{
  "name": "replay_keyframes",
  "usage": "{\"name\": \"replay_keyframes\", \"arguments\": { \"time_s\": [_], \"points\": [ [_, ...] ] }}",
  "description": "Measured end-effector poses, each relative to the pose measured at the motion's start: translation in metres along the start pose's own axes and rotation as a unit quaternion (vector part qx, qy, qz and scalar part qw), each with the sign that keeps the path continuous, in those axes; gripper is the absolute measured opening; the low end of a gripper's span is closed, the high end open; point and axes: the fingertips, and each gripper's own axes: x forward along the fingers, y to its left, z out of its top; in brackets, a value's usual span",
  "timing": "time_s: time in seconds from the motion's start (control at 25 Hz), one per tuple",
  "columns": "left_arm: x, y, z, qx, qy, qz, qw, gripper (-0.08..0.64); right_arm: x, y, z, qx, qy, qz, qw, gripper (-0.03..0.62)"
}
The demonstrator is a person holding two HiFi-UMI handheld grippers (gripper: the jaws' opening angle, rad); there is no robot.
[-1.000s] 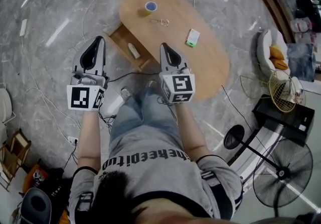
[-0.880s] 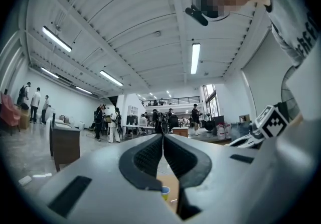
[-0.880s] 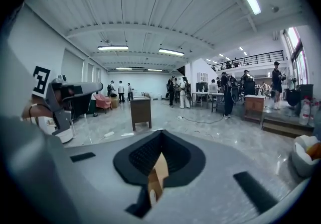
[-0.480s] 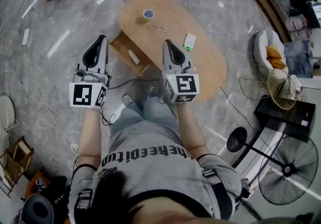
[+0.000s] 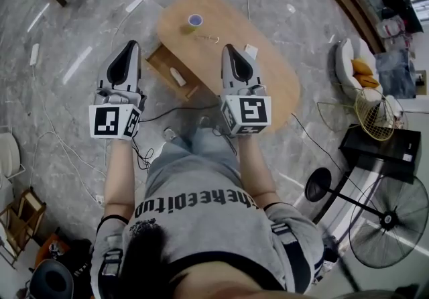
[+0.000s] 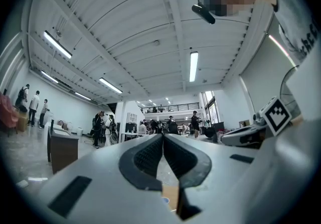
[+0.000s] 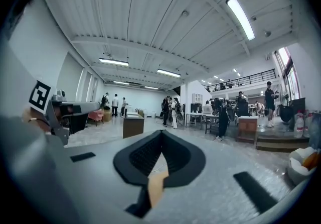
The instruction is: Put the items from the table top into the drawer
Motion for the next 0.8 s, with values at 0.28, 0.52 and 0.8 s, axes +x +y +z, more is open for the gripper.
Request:
{"name": "replay_keyframes", "arguments": {
  "time_s": [0.28, 0.52, 0.8],
  "points": [
    [-0.004, -0.001, 0.006, -0.004, -0.004, -0.004, 1.0, 0.012, -0.01, -0.002, 0.022, -0.01, -0.031, -0.016, 0.999, 0.002],
    [-0.002, -0.006, 0.013, -0.011, -0.013, -0.011, 0.9998, 0.012, -0.018, -0.007, 0.032, -0.018, -0.043, -0.029, 0.998, 0.002],
    [-0.004, -0.005, 0.014, -0.017, -0.012, -0.009, 0.9997, 0.012, -0.024, -0.009, 0.037, -0.021, -0.052, -0.038, 0.998, 0.002]
  ]
}}
